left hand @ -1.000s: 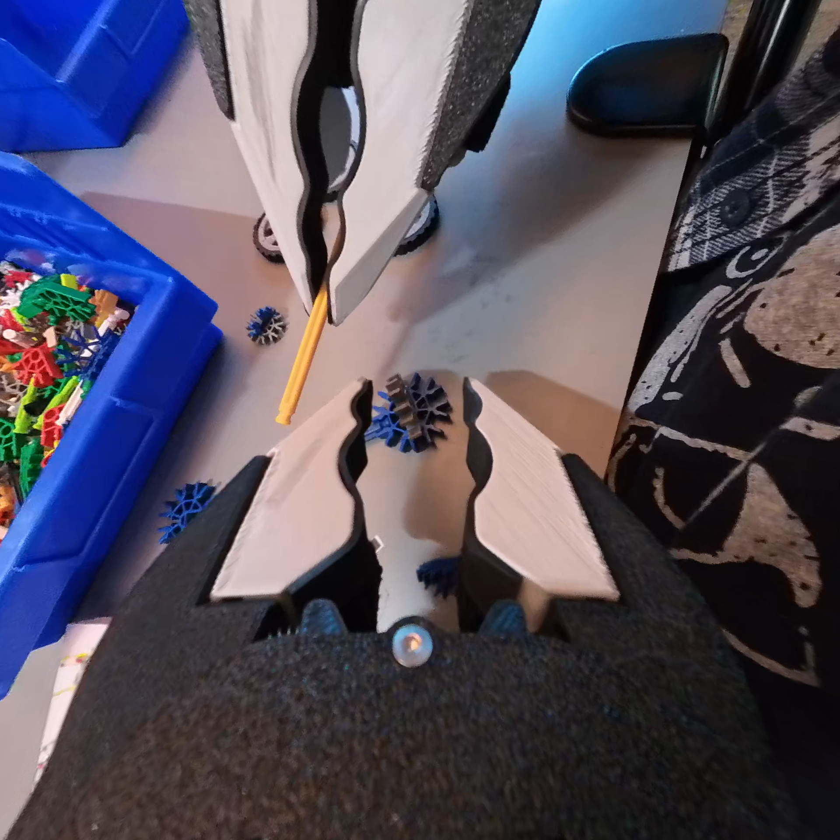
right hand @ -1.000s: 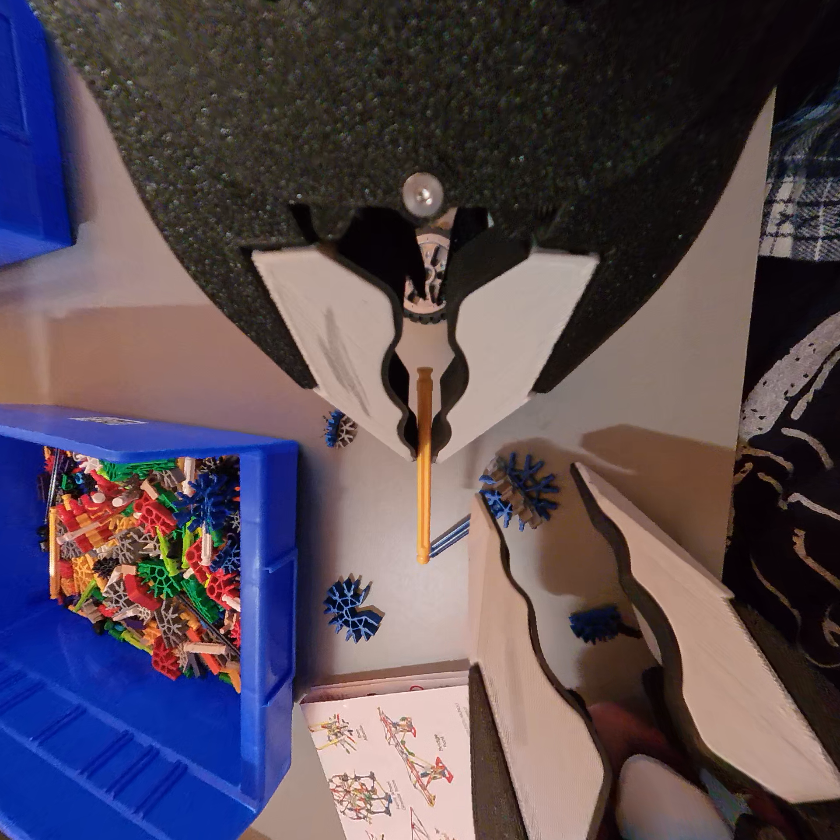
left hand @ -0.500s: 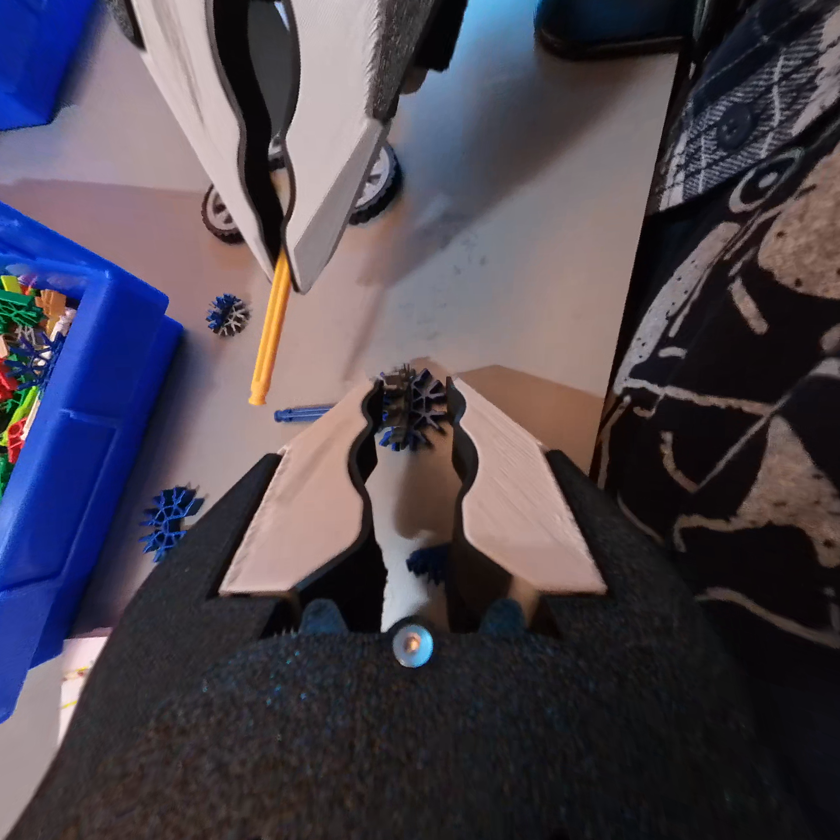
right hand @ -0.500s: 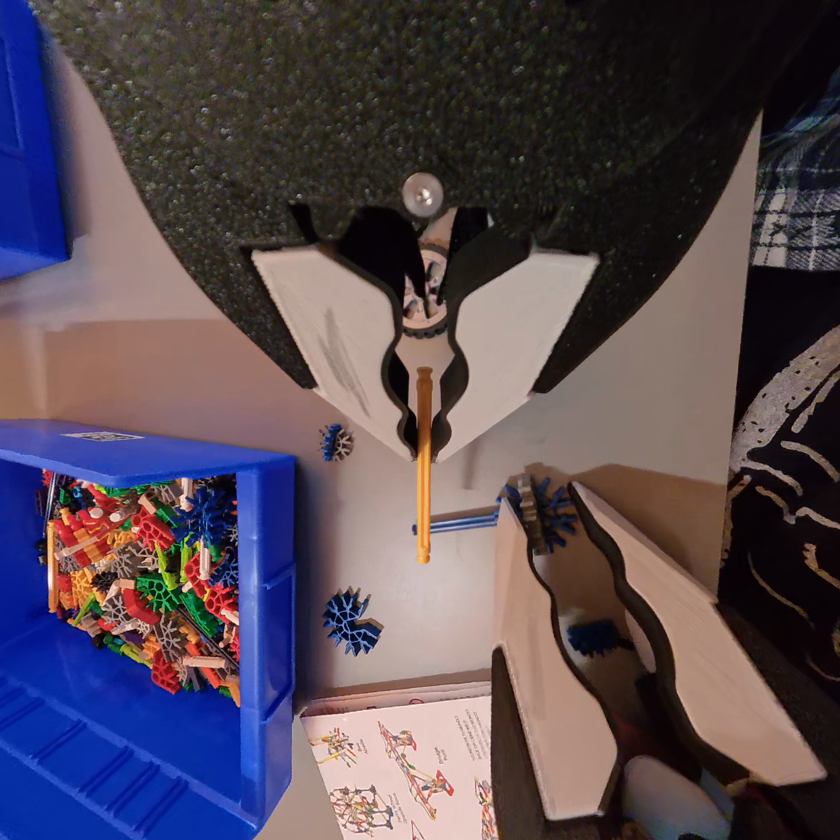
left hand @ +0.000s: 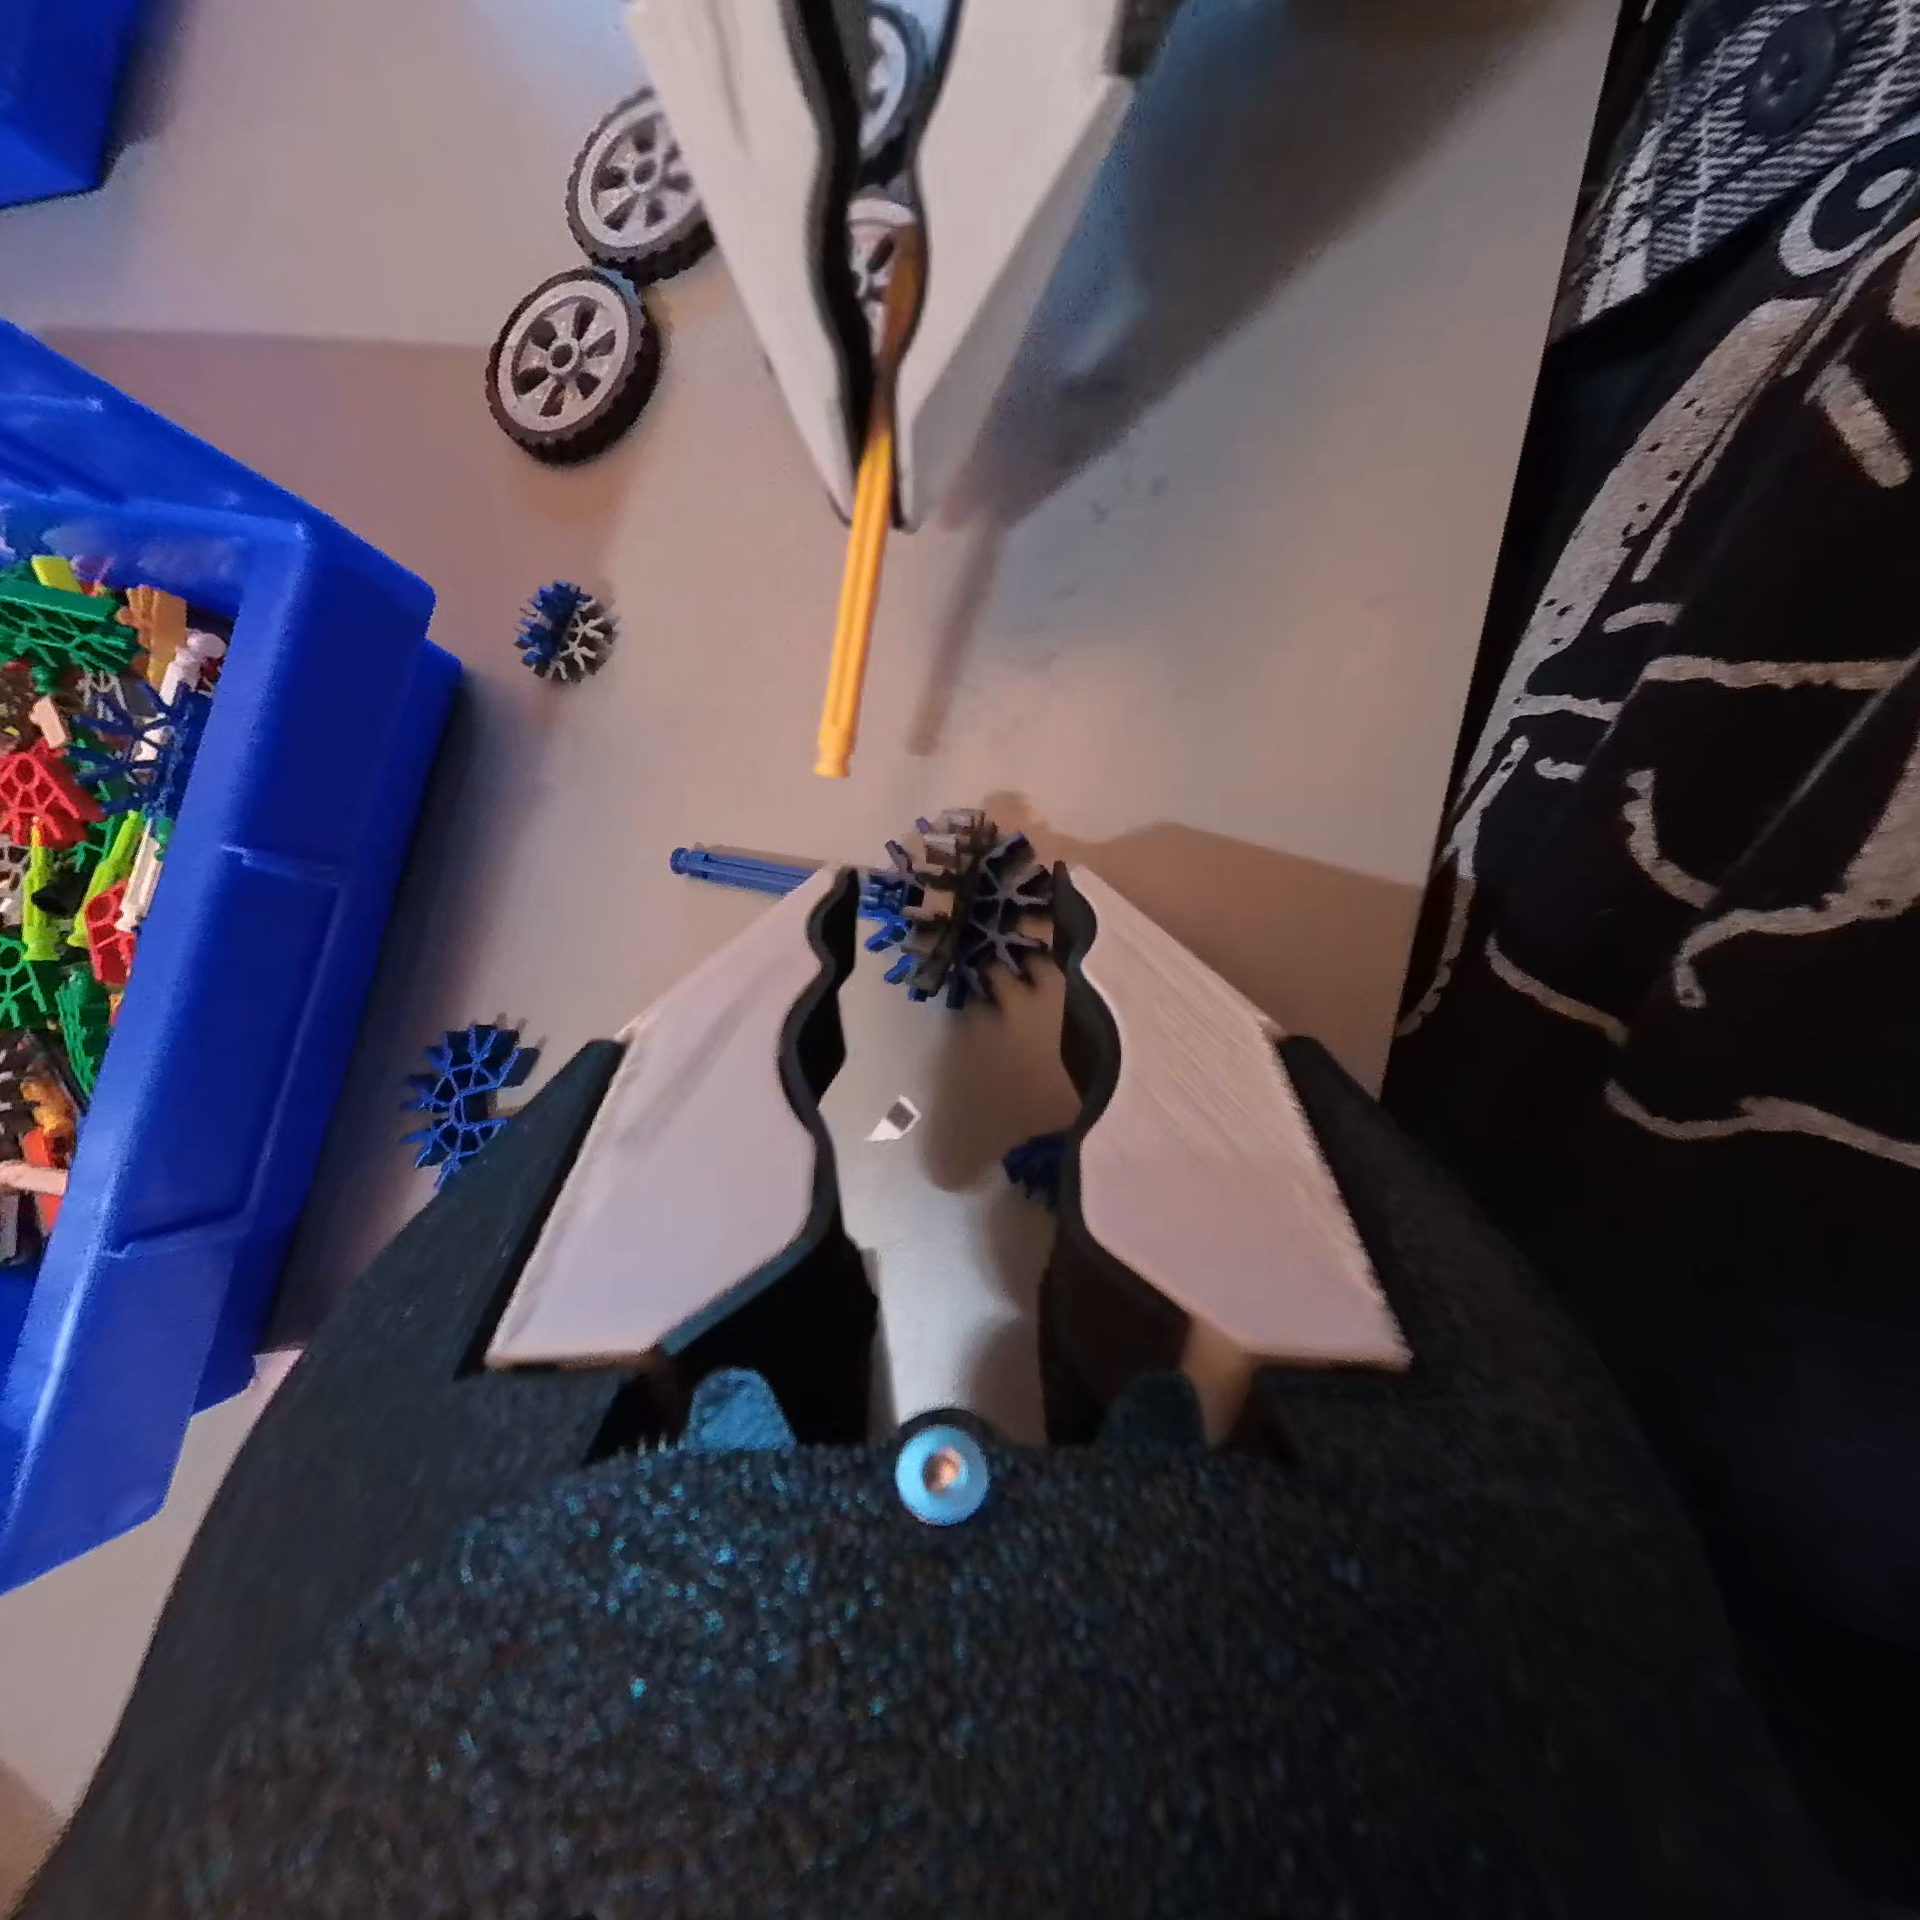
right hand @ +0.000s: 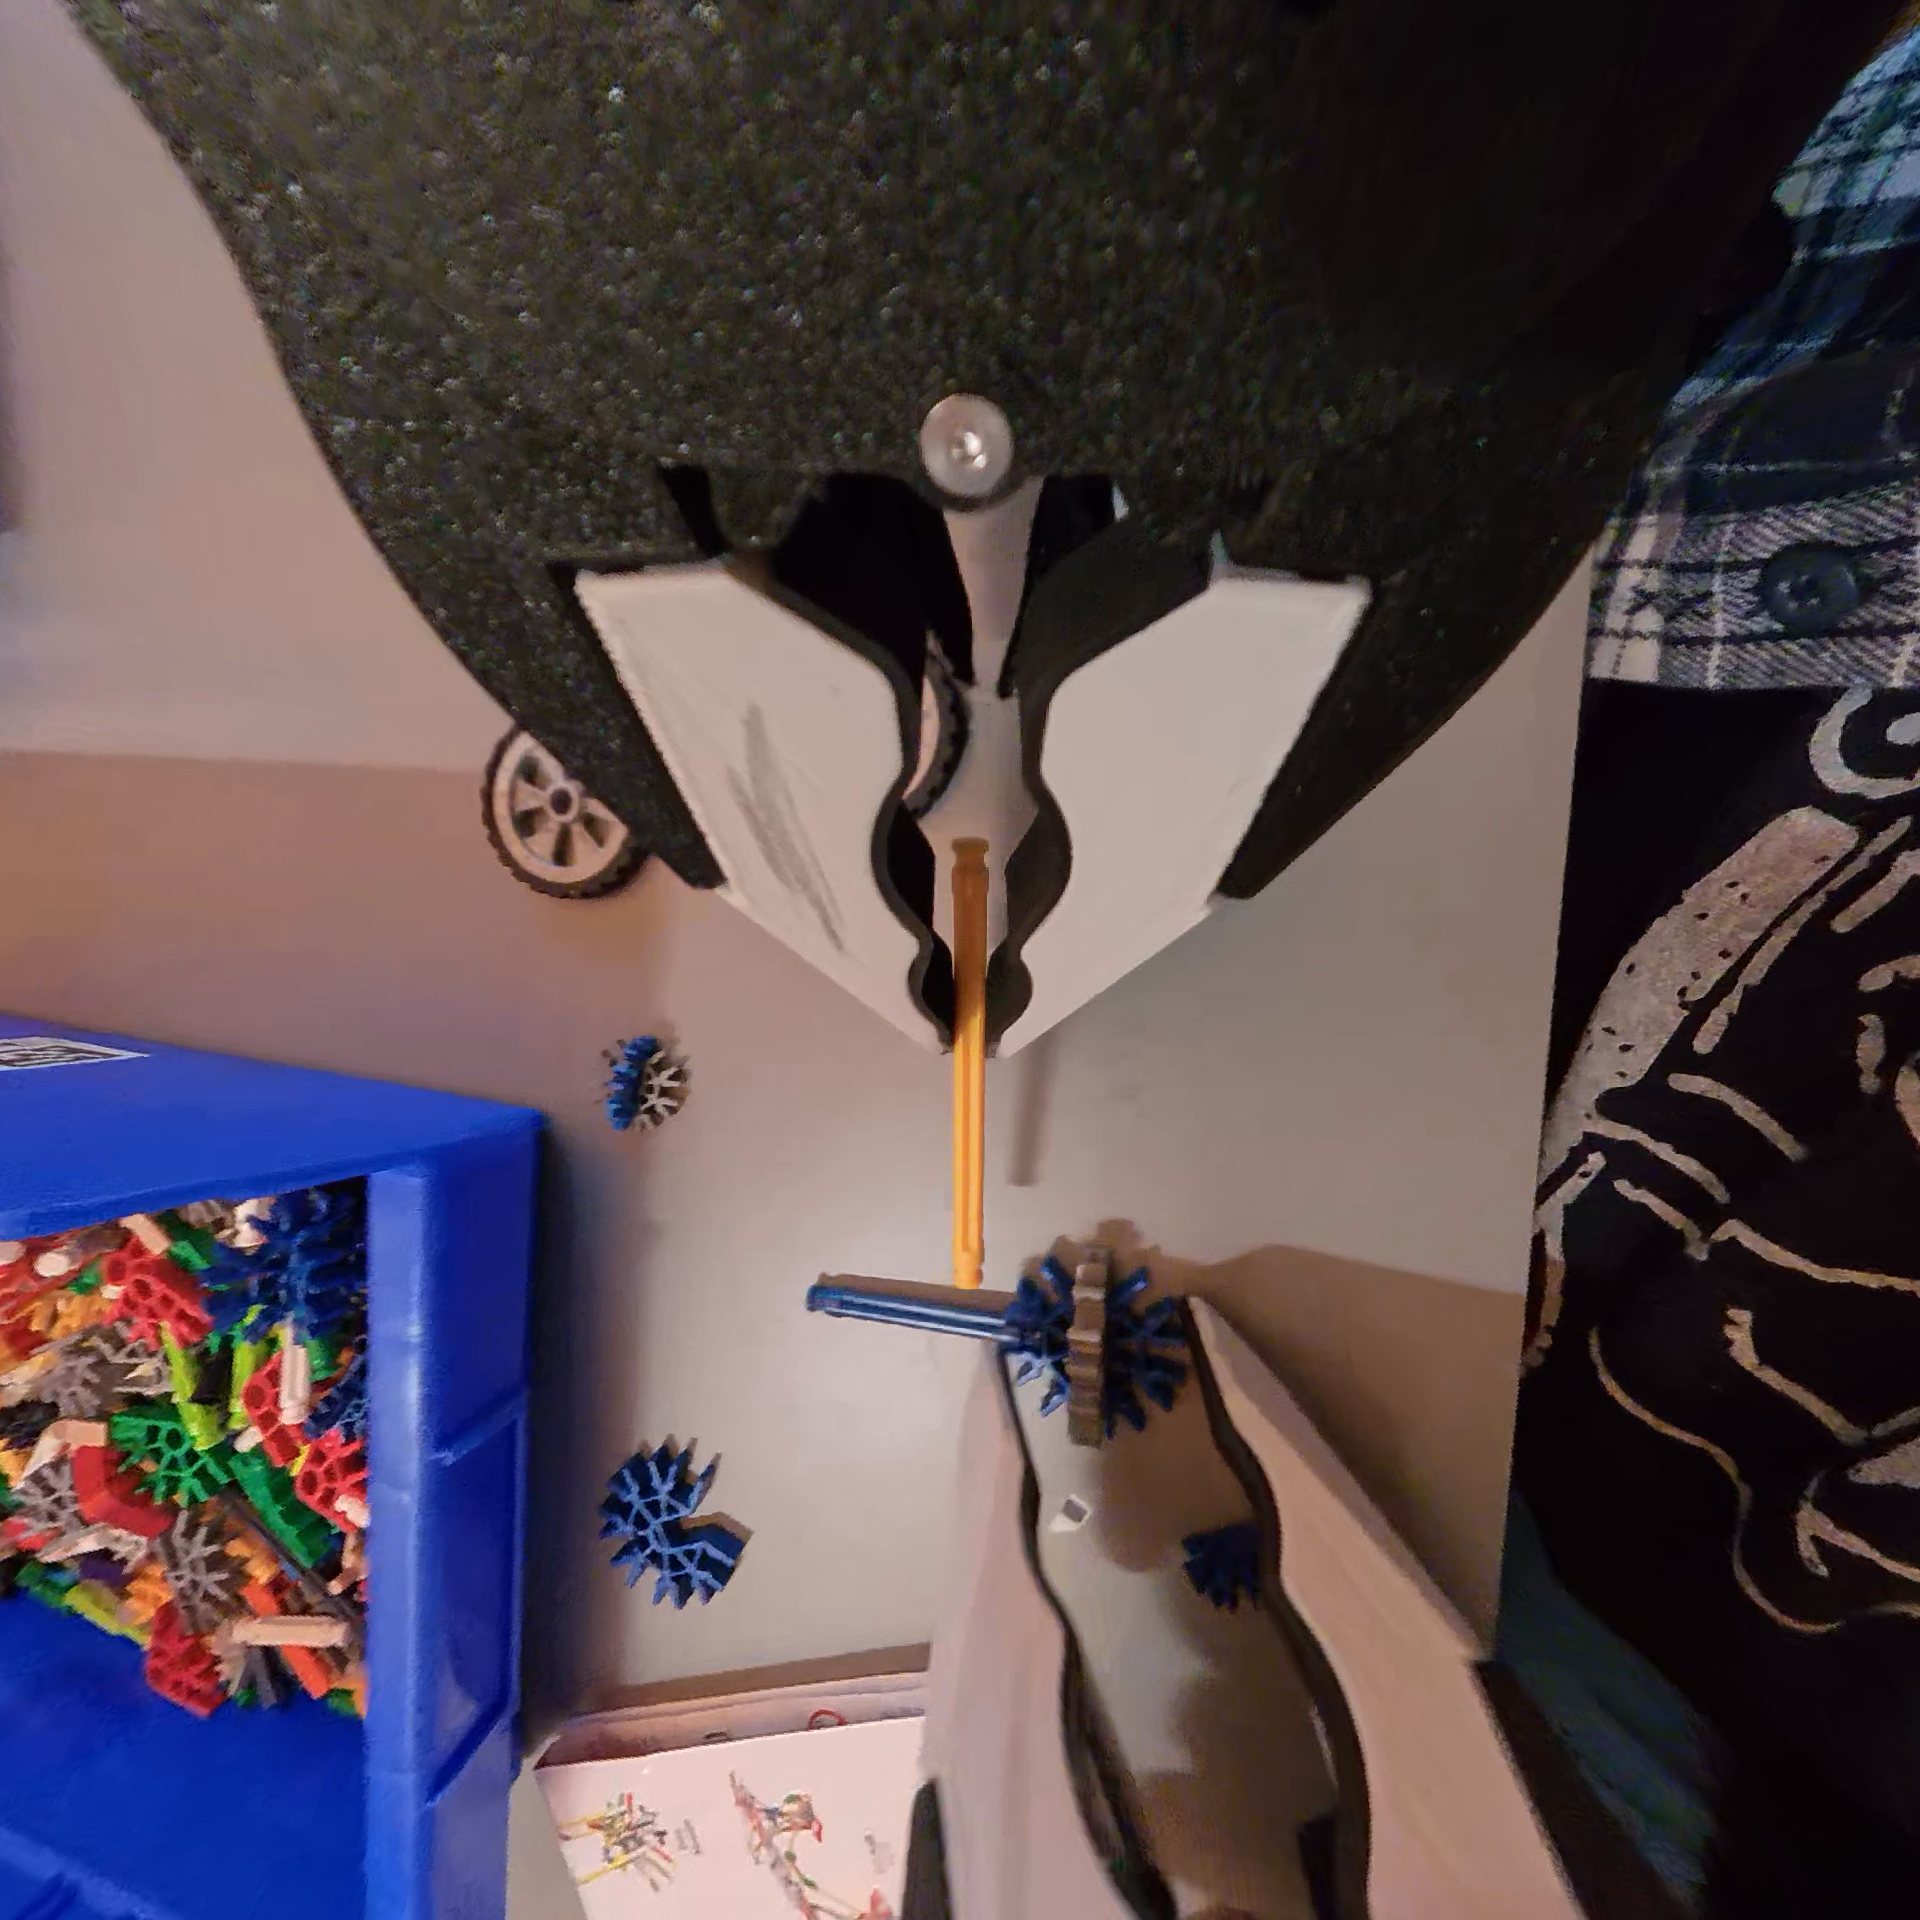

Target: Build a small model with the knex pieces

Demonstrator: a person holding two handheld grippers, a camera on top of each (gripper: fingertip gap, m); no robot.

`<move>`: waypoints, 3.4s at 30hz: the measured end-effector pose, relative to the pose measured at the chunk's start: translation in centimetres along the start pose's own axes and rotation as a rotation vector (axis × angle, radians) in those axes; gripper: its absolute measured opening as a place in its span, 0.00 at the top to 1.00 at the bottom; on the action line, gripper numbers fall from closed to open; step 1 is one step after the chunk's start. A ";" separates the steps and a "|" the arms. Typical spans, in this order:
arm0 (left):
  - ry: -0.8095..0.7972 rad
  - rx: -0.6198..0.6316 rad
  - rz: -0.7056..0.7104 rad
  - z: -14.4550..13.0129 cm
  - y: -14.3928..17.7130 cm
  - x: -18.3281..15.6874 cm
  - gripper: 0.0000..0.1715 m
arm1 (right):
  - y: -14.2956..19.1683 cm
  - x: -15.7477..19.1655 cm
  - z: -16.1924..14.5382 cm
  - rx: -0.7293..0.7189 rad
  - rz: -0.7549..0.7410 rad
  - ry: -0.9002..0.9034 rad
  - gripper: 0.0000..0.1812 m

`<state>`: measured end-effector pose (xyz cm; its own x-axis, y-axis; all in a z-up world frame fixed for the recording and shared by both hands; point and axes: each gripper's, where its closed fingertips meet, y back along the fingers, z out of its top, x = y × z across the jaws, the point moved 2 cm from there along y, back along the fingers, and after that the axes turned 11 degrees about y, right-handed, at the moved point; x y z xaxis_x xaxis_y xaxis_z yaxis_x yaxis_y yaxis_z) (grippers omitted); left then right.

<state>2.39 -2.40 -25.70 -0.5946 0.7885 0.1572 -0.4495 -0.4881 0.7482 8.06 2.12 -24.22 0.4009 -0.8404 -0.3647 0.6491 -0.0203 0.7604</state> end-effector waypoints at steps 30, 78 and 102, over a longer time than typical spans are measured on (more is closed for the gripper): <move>0.305 -0.072 -0.157 -0.1 0.4 1.4 0.86 | -0.7 1.2 0.2 -0.026 0.033 -0.036 0.98; 0.107 0.042 -0.016 -0.9 -0.4 0.9 0.81 | -2.4 0.9 0.2 0.001 0.010 -0.107 0.98; 0.129 0.035 -0.001 -1.1 -0.2 1.9 0.82 | -2.5 1.0 0.4 -0.023 0.018 -0.114 0.98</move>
<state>0.61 -1.23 -26.25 -0.6762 0.7331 0.0737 -0.4281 -0.4723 0.7705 6.57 1.06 -26.25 0.3372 -0.8966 -0.2870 0.6578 0.0063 0.7531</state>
